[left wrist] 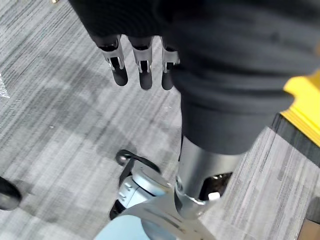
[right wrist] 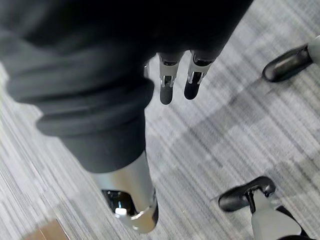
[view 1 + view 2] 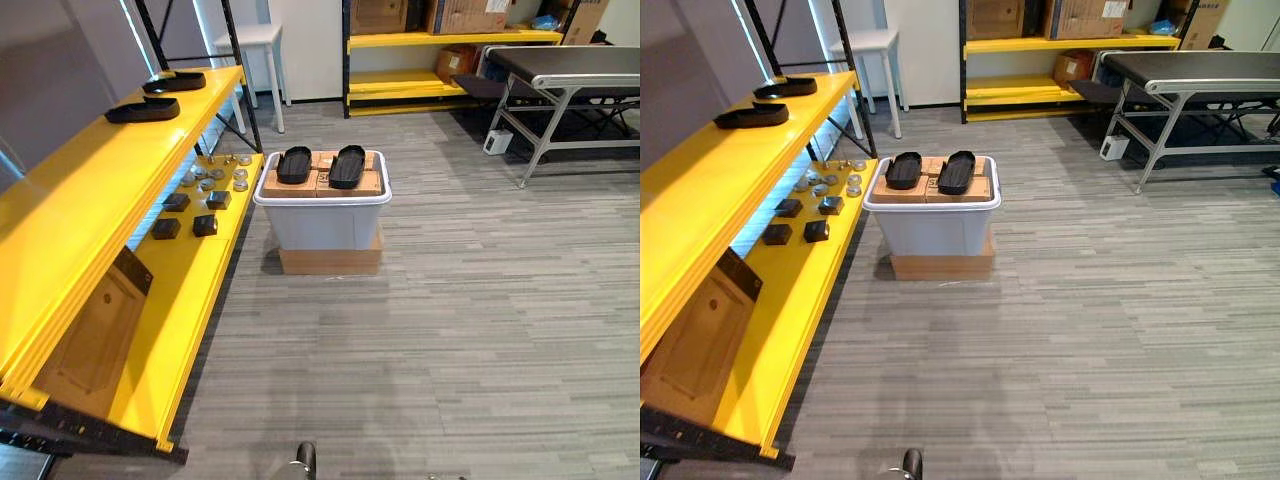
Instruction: Walk over and take plastic housings, then place them on the shelf
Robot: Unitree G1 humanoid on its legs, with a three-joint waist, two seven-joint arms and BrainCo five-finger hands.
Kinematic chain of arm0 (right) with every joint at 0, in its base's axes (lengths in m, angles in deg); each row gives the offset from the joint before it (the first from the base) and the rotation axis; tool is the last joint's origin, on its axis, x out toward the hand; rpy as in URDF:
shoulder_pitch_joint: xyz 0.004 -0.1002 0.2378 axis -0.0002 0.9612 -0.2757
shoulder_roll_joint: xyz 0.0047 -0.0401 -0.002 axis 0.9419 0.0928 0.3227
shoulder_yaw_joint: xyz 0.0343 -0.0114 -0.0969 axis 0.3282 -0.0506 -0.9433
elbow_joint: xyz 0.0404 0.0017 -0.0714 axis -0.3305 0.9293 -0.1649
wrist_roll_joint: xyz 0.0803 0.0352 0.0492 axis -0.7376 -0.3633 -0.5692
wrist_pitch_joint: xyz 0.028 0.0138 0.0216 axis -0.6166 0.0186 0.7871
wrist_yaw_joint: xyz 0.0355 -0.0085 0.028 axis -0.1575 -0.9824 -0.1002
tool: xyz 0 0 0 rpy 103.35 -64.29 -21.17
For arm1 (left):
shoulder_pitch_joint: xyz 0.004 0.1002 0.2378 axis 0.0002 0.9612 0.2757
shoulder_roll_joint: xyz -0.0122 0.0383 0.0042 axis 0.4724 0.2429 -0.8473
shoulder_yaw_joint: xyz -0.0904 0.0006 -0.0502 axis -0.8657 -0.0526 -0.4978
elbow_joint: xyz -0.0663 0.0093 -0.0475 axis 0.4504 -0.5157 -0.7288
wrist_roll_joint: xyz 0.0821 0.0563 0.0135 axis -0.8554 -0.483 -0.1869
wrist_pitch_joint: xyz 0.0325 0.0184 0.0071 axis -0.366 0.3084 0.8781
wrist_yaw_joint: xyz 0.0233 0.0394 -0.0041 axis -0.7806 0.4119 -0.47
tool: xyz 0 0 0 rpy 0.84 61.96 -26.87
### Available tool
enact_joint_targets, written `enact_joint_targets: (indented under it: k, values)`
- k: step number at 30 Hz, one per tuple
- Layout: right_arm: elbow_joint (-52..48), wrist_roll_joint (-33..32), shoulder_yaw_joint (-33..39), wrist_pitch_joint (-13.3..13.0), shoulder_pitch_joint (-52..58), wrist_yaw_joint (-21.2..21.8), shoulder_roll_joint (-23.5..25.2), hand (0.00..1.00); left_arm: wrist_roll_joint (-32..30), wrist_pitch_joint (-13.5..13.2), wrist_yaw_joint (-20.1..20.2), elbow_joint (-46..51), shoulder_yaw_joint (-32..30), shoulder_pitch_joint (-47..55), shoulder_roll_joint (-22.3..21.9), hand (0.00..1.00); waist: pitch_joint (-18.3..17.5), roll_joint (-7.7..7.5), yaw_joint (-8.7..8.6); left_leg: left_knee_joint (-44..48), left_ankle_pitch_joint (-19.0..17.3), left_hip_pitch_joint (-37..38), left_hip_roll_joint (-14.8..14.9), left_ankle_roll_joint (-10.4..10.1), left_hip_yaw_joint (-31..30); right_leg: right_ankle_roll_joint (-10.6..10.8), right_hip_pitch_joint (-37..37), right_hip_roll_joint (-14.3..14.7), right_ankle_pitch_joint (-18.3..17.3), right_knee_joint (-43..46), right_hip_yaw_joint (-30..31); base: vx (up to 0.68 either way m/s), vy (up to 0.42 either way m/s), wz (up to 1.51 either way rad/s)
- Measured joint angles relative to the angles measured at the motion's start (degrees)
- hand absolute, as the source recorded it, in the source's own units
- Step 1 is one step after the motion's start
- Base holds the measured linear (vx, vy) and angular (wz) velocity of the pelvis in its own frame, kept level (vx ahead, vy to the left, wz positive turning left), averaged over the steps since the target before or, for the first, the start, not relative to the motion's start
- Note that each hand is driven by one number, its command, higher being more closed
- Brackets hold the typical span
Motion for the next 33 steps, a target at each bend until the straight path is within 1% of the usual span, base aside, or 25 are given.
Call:
enact_joint_targets:
  k: [1,2,3,4,6,7,8,9,10,11,12,14,15,16,18,20,22,23,24,25,26,28,30,31,33]
  values:
    - [0.1,0.0,0.0,0.0,0.2,0.1,0.3,0.00,0.0,0.1,0.0,0.0,0.4,-0.1,0.5,0.00,0.4,-0.71,-0.30,-0.3,-1.1,2.7,-0.6,0.9,0.0,1.7,-2.6,-0.9,5.9,7.7,0.7,0.67,0.188,0.15]
    - [1.2,0.1,-0.1,0.0,0.2,0.1,0.4,0.00,0.0,0.3,0.0,0.0,2.0,-0.4,1.6,0.00,1.1,-1.04,-0.98,-1.3,-2.1,8.0,-1.1,1.4,-0.4,1.8,-7.2,-2.8,8.3,19.8,-0.7,0.76,0.102,0.28]
    - [1.5,0.3,-1.4,0.0,1.1,0.1,0.4,0.00,0.1,0.3,-0.1,0.4,3.2,-1.3,1.8,0.00,0.9,-0.90,-1.60,-5.3,-2.7,15.4,-0.8,1.0,-0.8,-1.9,-12.6,-4.9,4.0,25.4,-5.7,0.75,0.073,0.26]
    - [1.1,0.6,-2.1,-0.1,1.5,0.3,0.4,0.00,0.2,0.2,-0.1,0.5,3.7,-1.7,1.8,0.00,0.7,-0.58,-1.65,-7.8,-2.9,17.9,-0.5,1.1,-1.1,-2.9,-14.8,-4.9,2.3,24.8,-7.4,0.61,0.032,0.19]
    - [0.8,1.5,-2.7,-0.6,1.4,0.5,-0.3,0.00,0.8,0.0,-0.1,0.9,5.2,-5.1,2.0,0.00,0.8,-0.12,-2.80,-14.6,-3.9,24.8,1.4,0.9,-3.3,-3.0,-21.4,-1.8,-1.3,14.0,-10.9,0.47,-0.046,0.33]
    - [0.5,1.5,-2.3,-0.7,1.5,0.6,-0.4,0.00,1.1,-0.1,-0.1,1.1,5.5,-6.2,1.9,0.00,0.9,-0.10,-3.13,-15.6,-4.2,26.1,1.9,0.6,-3.8,-3.0,-23.1,-0.6,-1.3,9.3,-11.3,0.60,-0.132,0.53]
    - [-0.2,1.5,-2.2,-0.7,2.1,0.5,-0.8,0.00,1.3,-0.2,-0.3,1.9,6.1,-8.2,1.6,0.00,0.9,-0.06,-3.67,-17.3,-5.3,28.4,2.9,-0.3,-5.2,-2.9,-25.1,1.8,-0.7,-3.2,-11.5,0.64,-0.210,0.51]
    - [-0.3,1.5,-2.2,-0.7,2.5,0.4,-1.0,0.00,1.3,-0.2,-0.4,2.2,6.3,-8.6,1.5,0.00,0.9,-0.10,-4.07,-18.0,-5.8,29.4,3.3,-0.7,-6.1,-2.8,-25.3,2.6,0.6,-10.3,-11.5,0.68,-0.253,0.73]
    - [-0.2,1.5,-1.8,-0.7,3.7,0.4,-1.2,0.00,1.3,-0.5,-0.7,2.7,6.3,-9.9,0.7,0.00,0.8,-0.34,-4.84,-19.3,-7.2,31.7,3.5,-1.7,-7.7,-2.3,-25.2,3.3,4.9,-24.0,-11.0,0.73,-0.338,0.79]
    - [-0.1,1.5,-0.4,-0.6,4.7,0.4,-1.2,0.00,1.3,-0.6,-1.0,2.8,6.1,-10.3,-0.1,0.00,0.7,-0.03,-5.62,-20.0,-8.2,33.8,4.2,-2.7,-9.3,-2.8,-24.4,3.8,12.5,-25.7,-10.3,0.80,-0.374,0.82]
    - [-0.2,1.4,2.4,-0.4,5.8,0.4,-1.3,0.00,1.3,-0.8,-1.1,2.8,5.3,-10.4,-2.3,0.00,0.1,2.88,-5.89,-18.9,-8.3,34.6,6.4,-3.2,-10.0,-7.3,-23.9,6.0,12.6,-23.2,-10.5,0.95,-0.424,0.44]
    - [-0.3,1.5,5.6,-0.3,6.5,0.3,-1.2,0.00,1.3,-1.0,-1.0,3.0,1.4,-9.7,-4.5,0.00,-0.4,4.38,-5.81,-8.8,-6.4,31.5,7.6,-6.4,-9.7,-9.0,-23.6,7.2,6.9,-17.6,-11.2,0.76,-0.309,0.09]
    - [-1.0,1.5,6.1,-0.1,7.5,0.3,-0.8,0.00,1.3,-1.0,-1.1,3.2,-1.6,-9.1,-5.6,0.00,0.0,5.07,-5.78,4.0,-2.8,27.8,8.8,-10.6,-9.6,-9.8,-19.8,8.6,3.8,-17.4,-12.0,0.77,-0.312,0.14]
    - [-1.6,1.5,6.0,0.1,8.3,0.4,-0.4,0.00,1.3,-1.1,-1.0,3.8,-3.4,-7.8,-6.4,0.00,0.1,5.24,-5.61,19.7,4.4,21.8,10.2,-15.2,-9.9,-10.7,-15.0,10.1,1.5,-18.9,-12.6,0.73,-0.290,0.14]
    - [-1.7,1.7,5.7,0.2,8.6,0.3,-0.4,0.00,1.6,-1.1,-0.6,4.4,-3.9,-5.9,-5.8,0.00,0.2,5.15,-4.72,39.1,2.8,12.5,12.6,-17.4,-7.5,-11.2,-6.7,12.5,0.2,-23.5,-12.5,0.57,-0.181,0.00]
    - [-1.9,1.7,5.7,0.3,8.5,0.2,-0.3,0.00,2.9,-1.2,-0.1,4.4,-4.6,-4.6,-5.0,0.00,0.1,3.92,-2.92,41.1,-1.2,5.2,13.8,-15.1,-1.7,-11.2,-0.4,12.7,0.2,-29.1,-11.3,0.54,-0.107,-0.26]
    - [-1.9,1.7,7.0,0.5,6.2,0.1,-0.6,0.00,3.5,-1.2,0.1,4.1,-4.9,-4.0,-4.6,0.00,0.4,4.15,-1.60,30.6,-6.5,0.9,13.4,-13.3,3.0,-10.7,3.5,11.8,0.2,-32.1,-9.0,0.52,-0.004,-0.61]
    - [-1.6,1.7,6.9,0.5,4.4,0.2,-0.6,0.00,3.5,-1.2,0.1,3.5,-4.8,-3.0,-4.2,0.00,0.5,3.95,-1.24,16.9,-7.0,0.4,11.3,-13.0,4.3,-9.2,5.2,10.4,-0.7,-32.8,-7.3,0.52,0.109,-0.89]
    - [-1.7,2.0,6.7,0.4,3.2,0.2,-0.7,0.00,3.4,-1.0,0.1,2.5,-4.6,-1.4,-4.4,0.00,0.0,4.49,-1.10,-1.7,-4.3,2.0,9.2,-11.1,4.4,-7.6,6.0,9.5,-1.8,-33.8,-5.7,0.51,0.141,-0.90]
    - [-1.8,2.0,6.5,0.3,2.9,0.2,-0.6,0.00,3.4,-0.8,0.1,2.3,-4.2,-0.6,-4.6,0.00,-0.3,4.80,-0.87,-6.8,2.4,2.7,8.6,-9.4,4.3,-6.8,6.8,9.4,-2.5,-34.4,-4.8,0.52,0.156,-0.68]
    - [-1.6,2.0,3.9,0.3,2.7,-0.1,-0.1,0.00,3.4,-0.7,0.0,1.2,-4.0,-0.3,-3.6,0.00,-1.2,3.37,-0.18,-8.6,3.0,4.1,6.5,-8.1,5.0,-5.9,7.5,7.2,-2.6,-35.1,-3.4,0.56,0.152,-0.19]
    - [-1.3,2.0,0.2,0.2,2.1,-0.2,-0.6,0.00,3.4,-0.7,0.1,0.1,-1.2,-1.4,-1.9,0.00,-1.3,2.50,-0.58,-9.6,2.7,4.8,4.5,-6.7,4.8,-4.2,7.5,5.3,-1.5,-33.9,-3.1,0.54,0.154,0.20]
    - [-1.7,2.0,-2.8,0.0,1.4,-0.5,-1.0,0.00,3.4,-0.7,0.0,0.1,0.2,-1.4,-1.1,0.00,-1.2,2.37,-1.25,-11.0,0.6,8.4,3.8,-5.9,4.3,-2.8,4.5,4.9,-1.4,-22.6,-2.9,0.49,0.175,0.13]
    - [-4.2,2.3,-5.5,-0.1,1.1,-0.7,-0.8,0.00,3.4,-0.6,-0.1,0.3,2.1,-1.5,-0.3,0.00,-0.4,2.87,-1.58,-14.7,-0.7,13.4,4.2,-5.4,4.0,2.3,-3.2,3.9,-1.1,-3.9,-2.7,0.48,0.141,0.00]
    - [-7.9,3.3,-7.9,-0.2,1.7,-0.9,-0.9,0.00,3.4,-0.3,-0.4,0.4,6.0,-2.5,1.2,0.00,-0.1,2.97,-2.80,-16.5,-0.5,16.6,4.5,-5.5,3.2,1.7,-8.0,3.3,-5.5,2.3,-2.9,0.38,0.069,0.24]
